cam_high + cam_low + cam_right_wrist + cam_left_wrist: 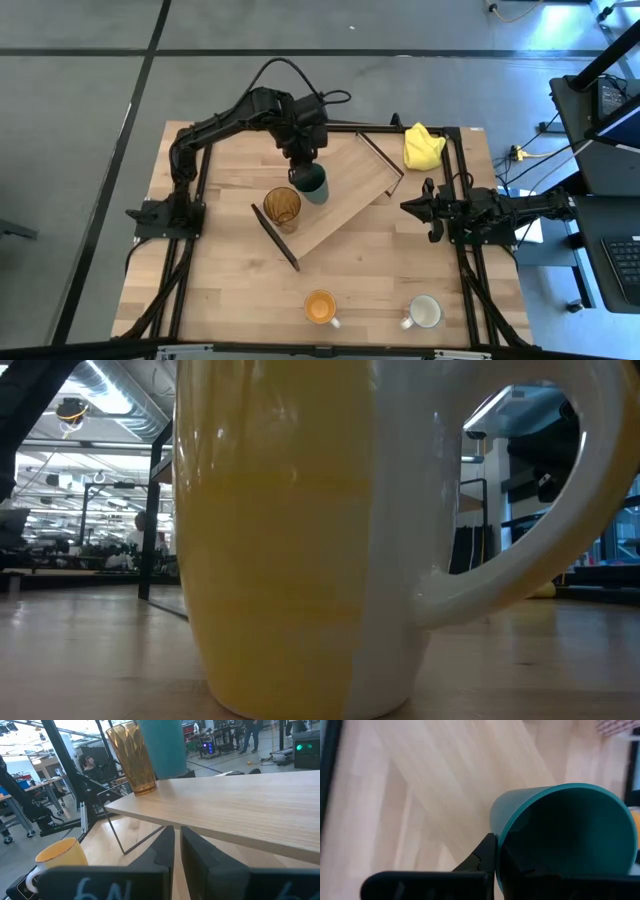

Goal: Stack small to large cups/mugs on shelf
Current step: Put the blue cup on the shelf

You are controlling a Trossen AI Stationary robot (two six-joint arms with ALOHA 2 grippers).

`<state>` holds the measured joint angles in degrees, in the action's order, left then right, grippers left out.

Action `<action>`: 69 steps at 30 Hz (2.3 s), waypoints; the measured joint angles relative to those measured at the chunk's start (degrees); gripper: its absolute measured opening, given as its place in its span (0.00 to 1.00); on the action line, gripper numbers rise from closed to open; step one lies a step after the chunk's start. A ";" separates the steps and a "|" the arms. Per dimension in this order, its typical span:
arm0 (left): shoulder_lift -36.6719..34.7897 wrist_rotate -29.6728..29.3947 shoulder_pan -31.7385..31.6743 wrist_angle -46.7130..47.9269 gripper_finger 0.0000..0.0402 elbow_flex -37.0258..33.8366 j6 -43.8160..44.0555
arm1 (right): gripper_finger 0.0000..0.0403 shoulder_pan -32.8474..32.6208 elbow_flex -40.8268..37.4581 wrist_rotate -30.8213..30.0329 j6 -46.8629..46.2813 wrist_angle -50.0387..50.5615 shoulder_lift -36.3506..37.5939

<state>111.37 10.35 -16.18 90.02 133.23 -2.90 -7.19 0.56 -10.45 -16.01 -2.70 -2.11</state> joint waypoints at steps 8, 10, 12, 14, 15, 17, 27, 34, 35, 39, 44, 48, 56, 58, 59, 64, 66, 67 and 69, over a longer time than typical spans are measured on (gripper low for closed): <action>-0.09 -2.42 -0.03 -0.03 0.01 -2.47 -1.29 | 0.08 0.00 0.00 0.02 0.00 -0.01 0.00; -0.09 -2.01 -0.03 0.03 0.01 -3.62 -0.59 | 0.08 -0.01 0.00 0.01 0.00 -0.01 0.00; -0.09 -1.75 -0.02 0.02 0.01 -4.07 -0.41 | 0.08 -0.01 0.00 0.01 0.00 -0.02 0.00; -0.09 -1.46 0.02 0.00 0.01 -4.09 -0.27 | 0.08 -0.01 0.00 0.02 0.00 0.00 0.00; -0.09 -1.06 0.02 0.00 0.01 -4.09 -0.12 | 0.08 -0.02 0.00 0.02 0.00 -0.02 0.00; -0.09 0.07 -0.03 0.00 0.01 -4.09 1.02 | 0.08 -0.01 0.00 -0.01 0.00 -0.01 0.00; -0.44 0.41 -0.03 0.00 0.02 -4.07 2.26 | 0.08 -0.02 0.00 0.00 0.00 0.00 0.00; -0.44 2.43 -0.03 0.00 0.08 -4.07 2.76 | 0.08 -0.01 0.00 0.00 0.00 -0.02 0.00; -0.44 2.42 -0.03 0.00 0.09 -4.07 2.84 | 0.08 -0.01 0.00 0.01 0.00 0.00 0.00; -0.44 2.40 -0.03 0.00 0.11 -4.09 3.91 | 0.08 -0.02 0.00 0.01 0.00 0.00 0.00; -0.44 3.22 -0.03 0.00 0.11 -4.08 4.68 | 0.08 -0.01 0.00 0.02 0.00 -0.01 0.00; -0.44 3.74 -0.03 0.00 0.11 -4.09 4.83 | 0.08 -0.01 0.00 0.01 0.00 0.00 0.00; -0.44 6.49 -0.03 -0.02 0.11 -4.07 4.90 | 0.08 0.00 0.00 0.01 0.00 0.00 0.00; -0.44 6.89 -0.03 -0.02 0.11 -4.07 5.03 | 0.08 -0.02 0.00 0.01 0.00 -0.02 0.00; -0.44 7.15 -0.03 -0.02 0.11 -4.07 5.28 | 0.08 -0.01 0.00 0.02 0.00 0.00 0.00; -0.44 7.39 -0.24 -0.02 0.11 -4.07 5.55 | 0.08 0.00 0.00 0.00 0.00 -0.02 0.00; -0.44 7.39 -0.38 -0.02 0.11 -4.07 5.55 | 0.08 0.00 0.00 0.02 0.00 0.00 0.00; -0.44 7.37 -0.42 -0.02 0.12 -4.07 5.55 | 0.08 0.00 0.00 0.00 0.00 -0.02 0.00; -0.44 7.37 -0.42 -0.02 0.11 -4.07 5.55 | 0.08 -0.01 0.00 -0.01 0.00 -0.02 0.00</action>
<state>110.93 17.72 -16.60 90.00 129.16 2.66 -7.20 0.56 -10.46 -16.01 -2.72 -2.11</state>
